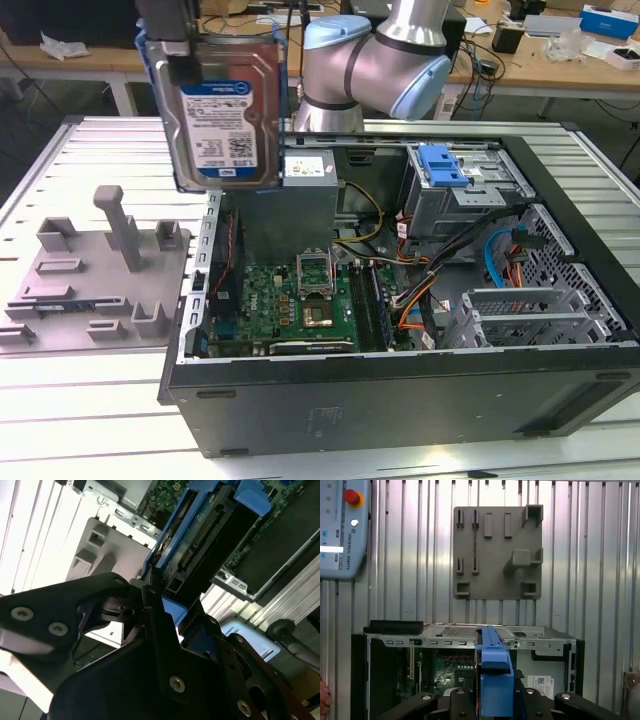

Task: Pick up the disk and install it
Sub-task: 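Pick up the disk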

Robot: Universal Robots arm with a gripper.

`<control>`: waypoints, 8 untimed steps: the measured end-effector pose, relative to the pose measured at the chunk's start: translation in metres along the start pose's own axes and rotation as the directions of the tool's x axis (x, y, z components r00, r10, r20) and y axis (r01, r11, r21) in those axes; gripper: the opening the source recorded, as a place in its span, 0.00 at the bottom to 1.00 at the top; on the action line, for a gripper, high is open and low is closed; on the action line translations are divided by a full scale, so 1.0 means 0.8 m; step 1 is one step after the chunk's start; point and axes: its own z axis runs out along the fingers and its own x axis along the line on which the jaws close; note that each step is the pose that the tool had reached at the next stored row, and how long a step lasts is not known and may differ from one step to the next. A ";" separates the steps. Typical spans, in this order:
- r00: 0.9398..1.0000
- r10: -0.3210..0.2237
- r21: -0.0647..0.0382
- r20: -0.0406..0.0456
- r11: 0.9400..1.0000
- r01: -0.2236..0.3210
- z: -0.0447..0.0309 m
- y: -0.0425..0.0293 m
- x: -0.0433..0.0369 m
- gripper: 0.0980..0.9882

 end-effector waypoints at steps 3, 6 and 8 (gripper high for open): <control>1.000 0.000 0.000 0.000 1.000 0.000 0.0002 -0.0246 0.010 0.30; 1.000 0.000 0.000 0.000 1.000 0.000 0.0004 -0.0549 0.022 0.30; 1.000 0.000 0.000 0.000 1.000 0.000 0.0004 -0.0688 0.027 0.30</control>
